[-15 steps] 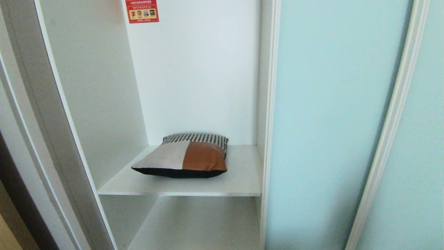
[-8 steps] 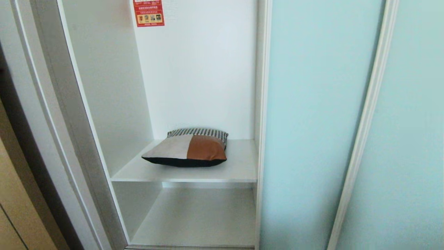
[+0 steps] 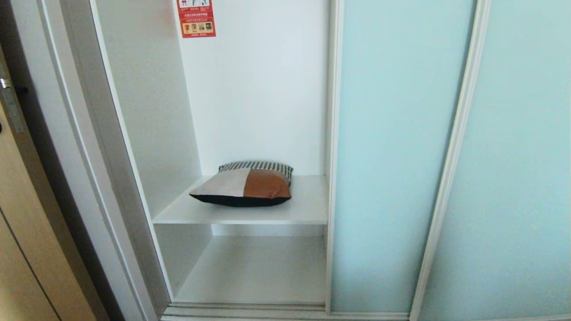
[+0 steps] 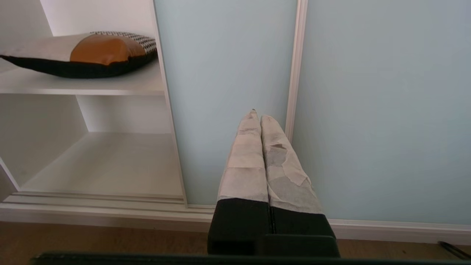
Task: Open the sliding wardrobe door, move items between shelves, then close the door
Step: Close the door
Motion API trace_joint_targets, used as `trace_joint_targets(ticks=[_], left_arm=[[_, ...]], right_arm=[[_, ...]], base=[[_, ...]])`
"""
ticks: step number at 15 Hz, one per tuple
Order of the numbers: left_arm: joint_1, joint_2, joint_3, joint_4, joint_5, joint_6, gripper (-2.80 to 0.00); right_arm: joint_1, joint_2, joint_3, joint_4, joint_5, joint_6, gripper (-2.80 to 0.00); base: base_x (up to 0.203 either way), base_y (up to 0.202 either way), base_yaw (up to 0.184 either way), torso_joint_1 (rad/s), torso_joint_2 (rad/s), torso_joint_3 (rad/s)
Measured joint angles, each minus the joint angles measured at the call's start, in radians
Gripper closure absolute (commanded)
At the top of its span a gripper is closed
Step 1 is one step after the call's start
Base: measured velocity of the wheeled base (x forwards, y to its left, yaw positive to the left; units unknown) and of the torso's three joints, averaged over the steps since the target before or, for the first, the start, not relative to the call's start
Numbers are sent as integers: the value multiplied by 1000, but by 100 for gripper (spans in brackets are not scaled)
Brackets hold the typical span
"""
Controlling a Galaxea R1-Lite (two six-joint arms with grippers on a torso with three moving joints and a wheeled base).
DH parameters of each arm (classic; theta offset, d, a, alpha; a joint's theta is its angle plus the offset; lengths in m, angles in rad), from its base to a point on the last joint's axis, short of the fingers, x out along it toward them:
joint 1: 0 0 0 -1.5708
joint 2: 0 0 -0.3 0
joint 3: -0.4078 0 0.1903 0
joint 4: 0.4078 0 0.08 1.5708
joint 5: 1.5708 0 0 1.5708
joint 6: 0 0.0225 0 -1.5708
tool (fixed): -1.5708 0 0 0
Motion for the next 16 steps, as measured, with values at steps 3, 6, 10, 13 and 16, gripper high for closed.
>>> trace_joint_targets(ticks=[3, 6, 10, 13, 16], left_arm=[[0, 0, 0, 0, 0, 0, 0], [0, 0, 0, 0, 0, 0, 0], [0, 0, 0, 0, 0, 0, 0], [0, 0, 0, 0, 0, 0, 0], [0, 0, 0, 0, 0, 0, 0]], right_arm=[[1, 0, -6, 27, -5, -15, 0], [0, 0, -32, 77, -11, -19, 0], [2, 98, -299, 157, -2, 37, 0], [27, 292, -517, 192, 11, 101, 0], [72, 521, -664, 180, 28, 203, 0]], base=[[0, 0, 0, 0, 0, 0], [0, 0, 0, 0, 0, 0], [0, 0, 0, 0, 0, 0], [0, 0, 0, 0, 0, 0], [0, 0, 0, 0, 0, 0]])
